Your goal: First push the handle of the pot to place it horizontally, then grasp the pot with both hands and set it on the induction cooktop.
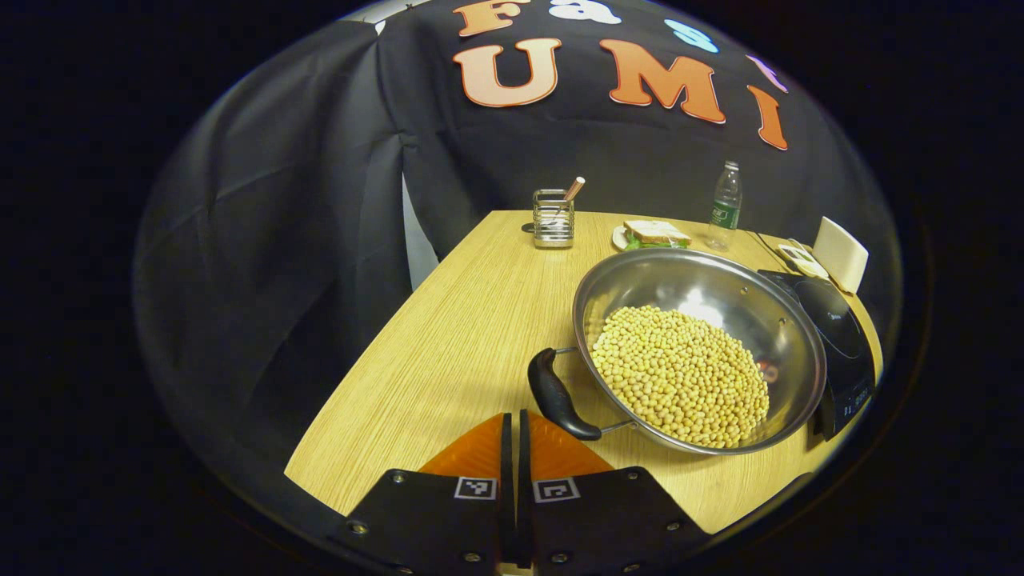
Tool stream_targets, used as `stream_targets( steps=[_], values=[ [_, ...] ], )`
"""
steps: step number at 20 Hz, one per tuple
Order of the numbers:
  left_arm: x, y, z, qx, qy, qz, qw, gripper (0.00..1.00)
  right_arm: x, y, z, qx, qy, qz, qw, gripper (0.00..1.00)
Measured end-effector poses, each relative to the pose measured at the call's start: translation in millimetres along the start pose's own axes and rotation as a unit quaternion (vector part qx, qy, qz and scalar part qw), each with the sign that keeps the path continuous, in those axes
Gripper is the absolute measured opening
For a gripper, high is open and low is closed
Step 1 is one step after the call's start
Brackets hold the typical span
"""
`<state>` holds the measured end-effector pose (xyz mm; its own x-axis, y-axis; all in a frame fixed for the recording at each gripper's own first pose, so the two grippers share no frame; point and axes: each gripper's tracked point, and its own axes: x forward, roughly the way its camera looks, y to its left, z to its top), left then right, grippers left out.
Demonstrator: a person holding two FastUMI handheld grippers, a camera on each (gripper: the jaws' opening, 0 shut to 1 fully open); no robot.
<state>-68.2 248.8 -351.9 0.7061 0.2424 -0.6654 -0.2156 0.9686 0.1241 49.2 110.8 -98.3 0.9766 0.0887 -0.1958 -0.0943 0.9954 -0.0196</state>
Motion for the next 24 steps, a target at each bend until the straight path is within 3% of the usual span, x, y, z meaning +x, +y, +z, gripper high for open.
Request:
stream_targets(
  steps=[6, 13, 24],
  values=[
    [-4.4, -29.2, -18.5, -0.035, 0.027, -0.062, 0.997, 0.02, 5.3, 5.9, -2.8, 0.003, 0.004, 0.002, 1.0, 0.95],
    [11.1, -26.3, -11.5, -0.033, 0.026, -0.053, 0.998, 0.05, 7.8, 5.5, -11.0, 0.0, 0.012, -0.003, 1.0, 0.95],
    [35.2, -14.0, 3.1, -0.028, 0.012, -0.047, 0.998, 0.02, 17.5, 21.5, -23.7, -0.009, 0.028, -0.002, 1.0, 0.95]
  ],
)
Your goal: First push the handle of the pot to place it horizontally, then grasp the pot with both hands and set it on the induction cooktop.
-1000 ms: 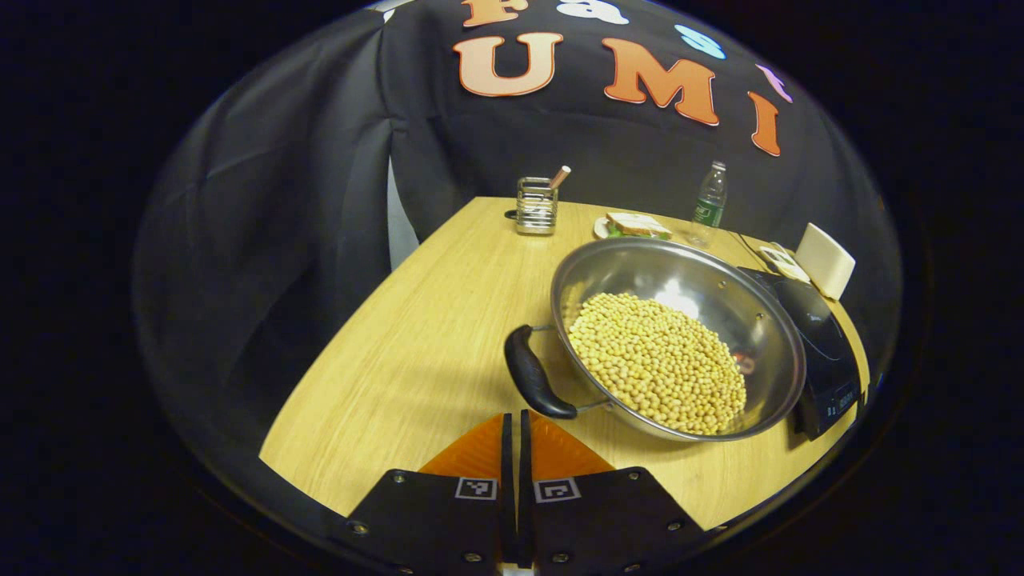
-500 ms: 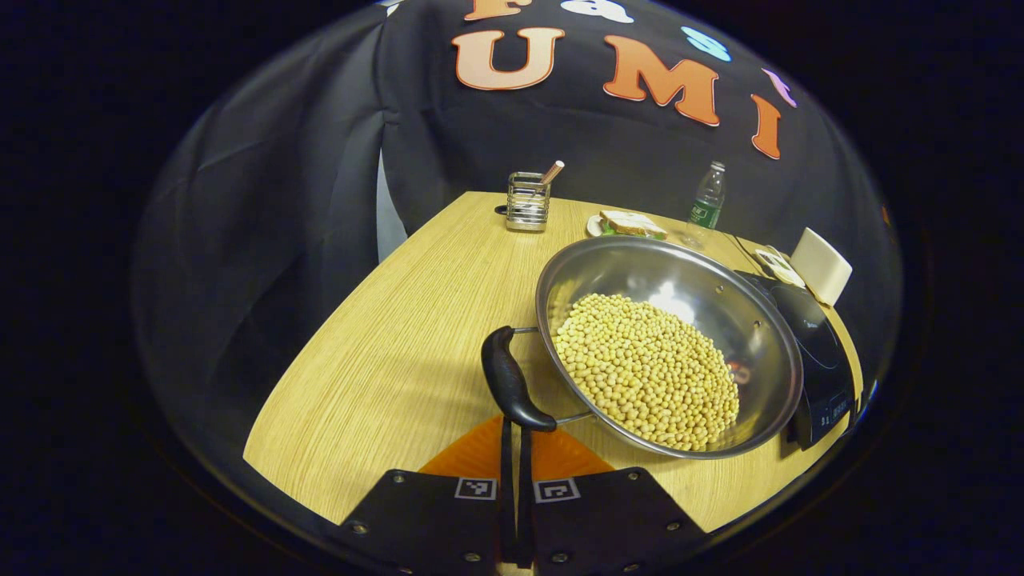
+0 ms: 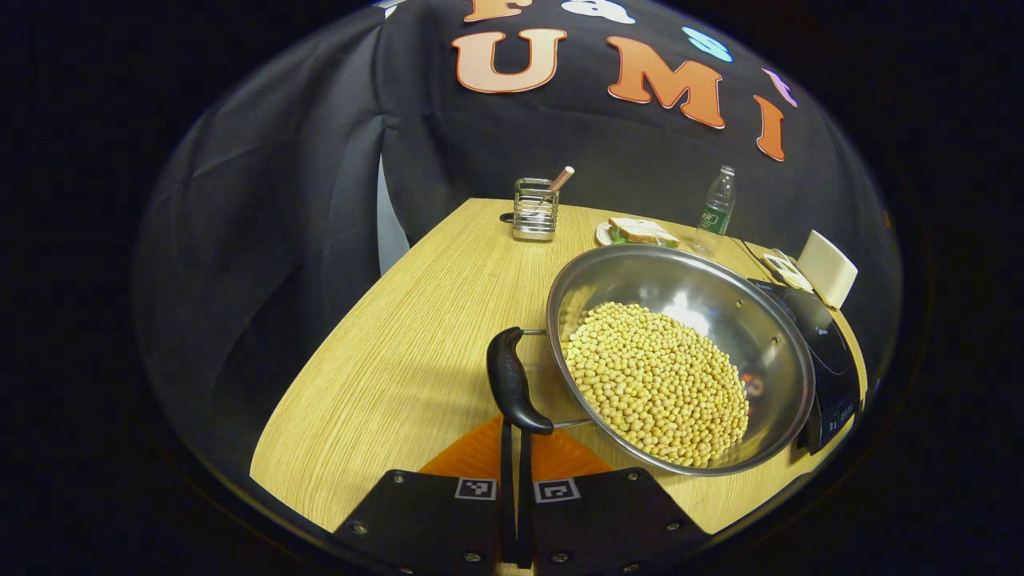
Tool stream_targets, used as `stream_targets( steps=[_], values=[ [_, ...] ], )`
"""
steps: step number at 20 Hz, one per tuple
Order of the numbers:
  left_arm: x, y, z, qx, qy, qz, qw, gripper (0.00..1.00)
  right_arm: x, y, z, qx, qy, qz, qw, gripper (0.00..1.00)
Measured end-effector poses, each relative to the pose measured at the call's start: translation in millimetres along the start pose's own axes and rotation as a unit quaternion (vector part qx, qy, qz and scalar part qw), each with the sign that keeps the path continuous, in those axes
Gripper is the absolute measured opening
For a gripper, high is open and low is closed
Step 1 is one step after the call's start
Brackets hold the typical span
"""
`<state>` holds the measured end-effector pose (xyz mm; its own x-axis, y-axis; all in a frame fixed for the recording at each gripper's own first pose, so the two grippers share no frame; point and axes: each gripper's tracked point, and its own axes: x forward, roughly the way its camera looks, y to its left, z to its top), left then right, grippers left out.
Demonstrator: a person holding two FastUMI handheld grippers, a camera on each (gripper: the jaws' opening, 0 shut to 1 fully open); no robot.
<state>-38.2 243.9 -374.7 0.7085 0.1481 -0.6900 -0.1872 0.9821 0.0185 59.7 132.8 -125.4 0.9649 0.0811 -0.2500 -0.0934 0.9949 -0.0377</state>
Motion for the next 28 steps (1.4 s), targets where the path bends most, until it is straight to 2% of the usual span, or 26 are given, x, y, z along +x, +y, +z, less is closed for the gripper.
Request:
stream_targets(
  steps=[3, 4, 9, 10, 20, 22, 24, 28],
  values=[
    [6.6, 2.1, 4.0, 0.006, -0.005, 0.0, 1.0, 0.02, 3.3, 2.9, -3.6, 0.0, 0.006, -0.002, 1.0, 0.95],
    [6.1, 3.3, 4.5, 0.007, -0.006, 0.001, 1.0, 0.02, 4.9, 3.2, -4.8, -0.001, 0.007, -0.002, 1.0, 1.0],
    [11.8, 7.0, 9.2, 0.005, -0.007, -0.001, 1.0, 0.02, 10.0, 9.2, -12.9, 0.0, 0.015, -0.003, 1.0, 1.0],
    [13.0, 7.5, 10.2, 0.003, -0.006, -0.002, 1.0, 0.02, 10.8, 10.4, -14.1, 0.001, 0.017, -0.003, 1.0, 0.95],
    [17.2, 7.9, 17.3, 0.0, -0.008, -0.004, 1.0, 0.02, 18.9, 32.3, -45.0, 0.028, 0.044, 0.002, 0.999, 0.95],
    [11.9, 5.0, 17.4, -0.012, -0.014, -0.012, 1.0, 0.05, 21.2, 44.6, -55.7, 0.039, 0.051, 0.005, 0.998, 0.95],
    [4.8, 3.5, 17.1, -0.017, -0.021, -0.013, 1.0, 0.02, 27.1, 61.5, -73.2, 0.049, 0.068, 0.012, 0.996, 0.95],
    [-11.7, 3.6, 20.0, -0.011, -0.032, -0.012, 0.999, 0.02, 37.6, 110.9, -119.4, 0.031, 0.123, 0.043, 0.991, 0.96]
  ],
)
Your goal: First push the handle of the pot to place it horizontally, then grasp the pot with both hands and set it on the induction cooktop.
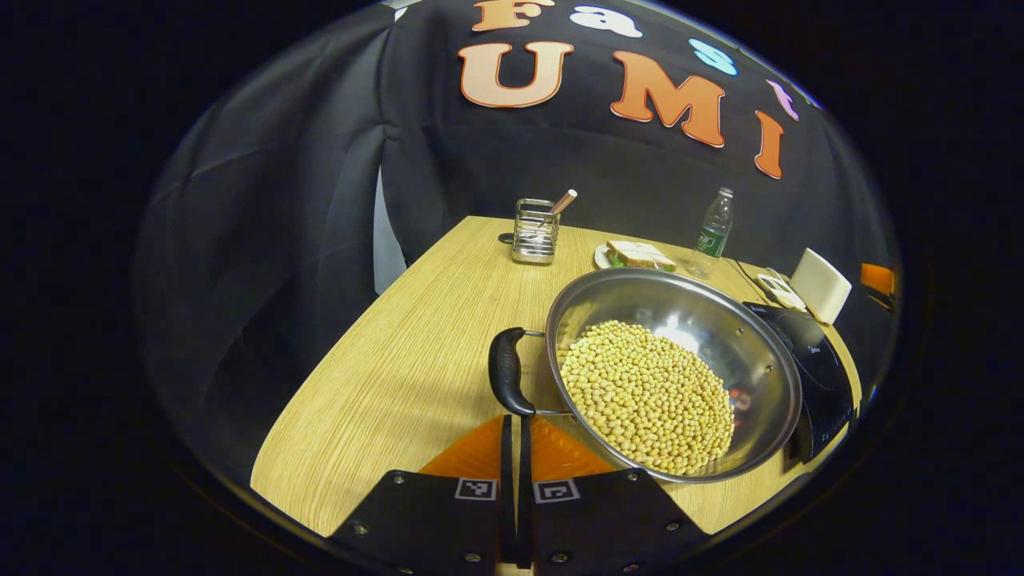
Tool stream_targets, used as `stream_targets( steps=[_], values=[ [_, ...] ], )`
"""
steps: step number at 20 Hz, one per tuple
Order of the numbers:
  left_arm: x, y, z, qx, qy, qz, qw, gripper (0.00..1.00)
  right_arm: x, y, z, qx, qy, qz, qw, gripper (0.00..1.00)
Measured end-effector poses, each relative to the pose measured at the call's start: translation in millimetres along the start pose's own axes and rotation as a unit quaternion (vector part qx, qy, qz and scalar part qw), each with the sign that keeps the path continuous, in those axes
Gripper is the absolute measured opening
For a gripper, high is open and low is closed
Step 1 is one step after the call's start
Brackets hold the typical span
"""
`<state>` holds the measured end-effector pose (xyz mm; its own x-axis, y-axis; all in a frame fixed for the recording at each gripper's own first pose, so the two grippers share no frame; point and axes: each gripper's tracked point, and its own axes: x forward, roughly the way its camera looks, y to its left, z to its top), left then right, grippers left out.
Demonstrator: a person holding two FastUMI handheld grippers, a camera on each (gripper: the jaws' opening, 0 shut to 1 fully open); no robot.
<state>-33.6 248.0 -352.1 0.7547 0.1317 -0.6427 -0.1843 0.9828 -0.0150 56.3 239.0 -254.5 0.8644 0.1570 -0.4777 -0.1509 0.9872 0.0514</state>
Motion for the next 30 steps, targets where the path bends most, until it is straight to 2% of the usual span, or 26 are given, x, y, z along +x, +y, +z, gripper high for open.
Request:
stream_targets(
  steps=[4, 6, 8, 11, 15, 17, 19, 20, 21, 27, 30],
  values=[
    [-12.8, -1.9, 3.8, 0.003, -0.012, 0.0, 1.0, 0.02, 16.3, 43.5, -35.4, -0.027, 0.036, 0.027, 0.999, 0.96],
    [-22.6, -2.4, 22.5, 0.01, -0.042, -0.003, 0.999, 0.0, 23.4, 61.1, -45.6, -0.038, 0.047, 0.036, 0.998, 0.96],
    [-26.2, -13.9, 37.3, 0.017, -0.067, -0.021, 0.997, 0.02, 29.6, 75.2, -52.1, -0.042, 0.058, 0.044, 0.996, 0.96],
    [-17.3, -23.1, 41.3, 0.019, -0.06, -0.032, 0.997, 0.06, 37.5, 85.1, -59.1, -0.049, 0.067, 0.04, 0.996, 0.96],
    [-5.5, -19.1, 56.4, 0.022, -0.07, -0.024, 0.997, 0.23, 46.4, 89.2, -65.8, -0.054, 0.08, 0.031, 0.995, 0.96],
    [5.0, -17.5, 59.6, 0.024, -0.075, -0.024, 0.997, 0.22, 50.1, 93.2, -71.5, -0.058, 0.09, 0.031, 0.994, 0.96],
    [17.6, -16.6, 46.2, 0.026, -0.049, -0.025, 0.998, 0.31, 52.3, 97.0, -78.8, -0.06, 0.103, 0.033, 0.992, 0.96],
    [18.9, -14.0, 42.3, 0.026, -0.04, -0.021, 0.999, 0.58, 53.8, 98.0, -81.9, -0.06, 0.11, 0.033, 0.992, 0.96],
    [18.4, -13.1, 46.8, 0.026, -0.046, -0.02, 0.998, 0.64, 55.2, 98.7, -84.4, -0.058, 0.115, 0.031, 0.991, 0.96],
    [22.1, -12.7, 50.2, 0.034, -0.054, -0.022, 0.998, 0.64, 66.4, 98.7, -97.1, -0.058, 0.139, 0.024, 0.988, 0.96],
    [27.6, -6.6, 37.2, 0.027, -0.032, -0.02, 0.999, 0.64, 70.5, 100.4, -100.8, -0.059, 0.143, 0.023, 0.988, 0.96]
  ],
)
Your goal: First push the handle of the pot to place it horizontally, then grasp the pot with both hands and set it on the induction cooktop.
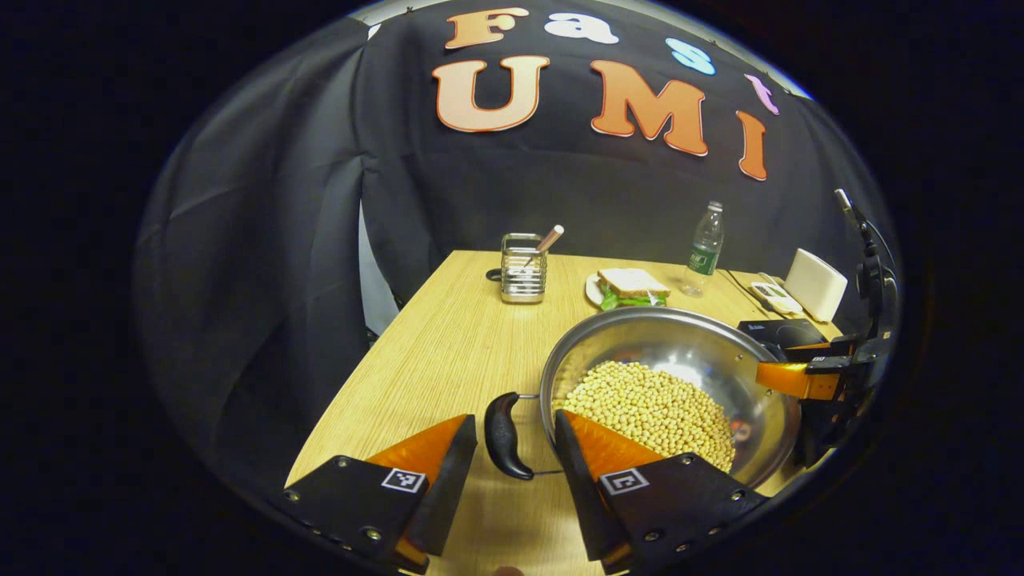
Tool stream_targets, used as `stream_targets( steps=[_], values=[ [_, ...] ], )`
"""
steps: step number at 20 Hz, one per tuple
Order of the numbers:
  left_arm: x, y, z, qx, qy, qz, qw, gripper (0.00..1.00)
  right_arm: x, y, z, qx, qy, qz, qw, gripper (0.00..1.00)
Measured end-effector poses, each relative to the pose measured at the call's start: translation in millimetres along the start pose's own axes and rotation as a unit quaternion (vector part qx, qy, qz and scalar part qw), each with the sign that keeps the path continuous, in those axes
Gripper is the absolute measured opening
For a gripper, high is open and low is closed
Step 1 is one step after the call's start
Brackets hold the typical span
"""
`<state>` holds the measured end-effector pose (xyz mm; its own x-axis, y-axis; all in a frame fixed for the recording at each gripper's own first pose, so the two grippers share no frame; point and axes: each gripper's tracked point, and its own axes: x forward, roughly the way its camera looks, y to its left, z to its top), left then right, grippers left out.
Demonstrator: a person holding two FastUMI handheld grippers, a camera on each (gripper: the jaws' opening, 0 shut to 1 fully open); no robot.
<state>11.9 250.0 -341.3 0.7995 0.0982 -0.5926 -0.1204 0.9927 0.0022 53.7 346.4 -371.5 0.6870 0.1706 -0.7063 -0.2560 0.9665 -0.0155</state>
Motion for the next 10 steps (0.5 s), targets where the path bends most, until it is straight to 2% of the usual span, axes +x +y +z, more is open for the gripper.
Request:
stream_targets(
  steps=[6, 7, 8, 9, 10],
  values=[
    [13.4, -7.6, -13.8, -0.02, 0.026, -0.024, 0.999, 0.66, 6.8, 0.4, 1.1, -0.009, -0.003, -0.003, 1.0, 0.94],
    [16.8, -6.7, -18.3, -0.023, 0.036, -0.021, 0.999, 0.67, 9.1, -1.1, -3.2, -0.011, 0.003, -0.008, 1.0, 0.87],
    [16.8, -8.6, -21.8, -0.027, 0.041, -0.024, 0.998, 0.69, 6.0, -4.3, -1.5, -0.013, -0.002, -0.004, 1.0, 0.75],
    [14.9, -6.8, -21.0, -0.032, 0.034, -0.023, 0.999, 0.67, 8.8, -1.5, 0.8, -0.023, -0.009, -0.001, 1.0, 0.66],
    [15.2, -5.3, -18.8, -0.04, 0.032, -0.019, 0.999, 0.62, 10.0, -1.9, 2.2, -0.025, -0.015, 0.002, 1.0, 0.64]
  ],
)
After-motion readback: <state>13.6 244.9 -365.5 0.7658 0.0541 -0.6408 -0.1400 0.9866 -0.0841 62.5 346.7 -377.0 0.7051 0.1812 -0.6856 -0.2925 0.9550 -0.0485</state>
